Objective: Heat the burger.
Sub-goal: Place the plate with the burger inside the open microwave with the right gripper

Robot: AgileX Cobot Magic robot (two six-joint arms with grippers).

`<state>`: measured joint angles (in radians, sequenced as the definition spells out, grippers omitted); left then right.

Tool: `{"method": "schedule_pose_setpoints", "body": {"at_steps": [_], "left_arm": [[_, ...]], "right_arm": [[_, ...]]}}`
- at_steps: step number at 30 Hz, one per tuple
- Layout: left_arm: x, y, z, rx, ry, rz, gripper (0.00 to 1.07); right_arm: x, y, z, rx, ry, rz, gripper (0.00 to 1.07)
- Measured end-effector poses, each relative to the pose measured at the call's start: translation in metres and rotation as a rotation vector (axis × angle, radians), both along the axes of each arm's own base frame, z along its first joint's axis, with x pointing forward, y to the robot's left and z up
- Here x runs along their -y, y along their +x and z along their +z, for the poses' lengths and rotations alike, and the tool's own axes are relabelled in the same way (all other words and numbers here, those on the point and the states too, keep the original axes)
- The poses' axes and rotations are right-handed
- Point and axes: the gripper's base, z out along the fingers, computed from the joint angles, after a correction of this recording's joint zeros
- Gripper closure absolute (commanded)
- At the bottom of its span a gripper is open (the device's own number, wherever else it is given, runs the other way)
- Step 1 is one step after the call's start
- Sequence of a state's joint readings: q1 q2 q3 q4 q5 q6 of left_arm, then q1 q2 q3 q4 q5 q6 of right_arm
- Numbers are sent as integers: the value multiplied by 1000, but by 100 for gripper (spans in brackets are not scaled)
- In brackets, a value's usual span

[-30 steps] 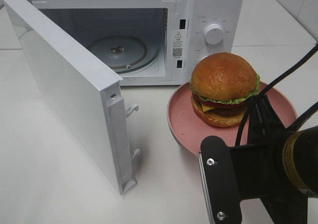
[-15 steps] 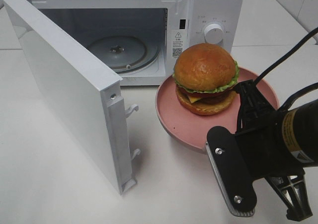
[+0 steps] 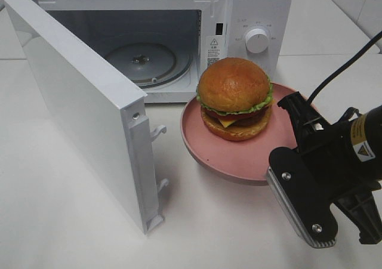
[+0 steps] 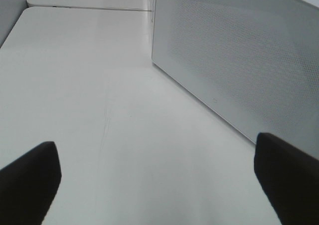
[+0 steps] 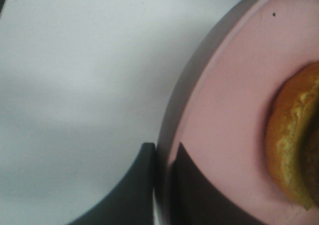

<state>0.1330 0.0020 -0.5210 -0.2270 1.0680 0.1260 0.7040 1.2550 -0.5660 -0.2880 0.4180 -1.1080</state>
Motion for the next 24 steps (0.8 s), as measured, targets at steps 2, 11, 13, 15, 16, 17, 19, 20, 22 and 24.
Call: {"method": "schedule_pose_setpoints", "body": {"at_steps": [2,11,13,15,16,17,19,20,22,24], "left_arm": [[0,0,0,0,0,0,7],[0,0,0,0,0,0,7],[0,0,0,0,0,0,7],[0,0,0,0,0,0,7],[0,0,0,0,0,0,7],[0,0,0,0,0,0,7],[0,0,0,0,0,0,7],[0,0,0,0,0,0,7],[0,0,0,0,0,0,7],[0,0,0,0,0,0,7]], "right_arm": [[2,2,0,-9,4,20,107],[10,8,0,-33,38,114,107],[10,8,0,-33,37,120,107],[11,9,0,-30,32,125,107],[11,9,0,-30,32,125,107],[12,9,-1,-28,27,127,107],[12,9,-1,-28,27,127,107],[12,9,-1,-28,27,127,107],[12,9,-1,-28,27,127,107],[12,9,-1,-30,26,127,107]]}}
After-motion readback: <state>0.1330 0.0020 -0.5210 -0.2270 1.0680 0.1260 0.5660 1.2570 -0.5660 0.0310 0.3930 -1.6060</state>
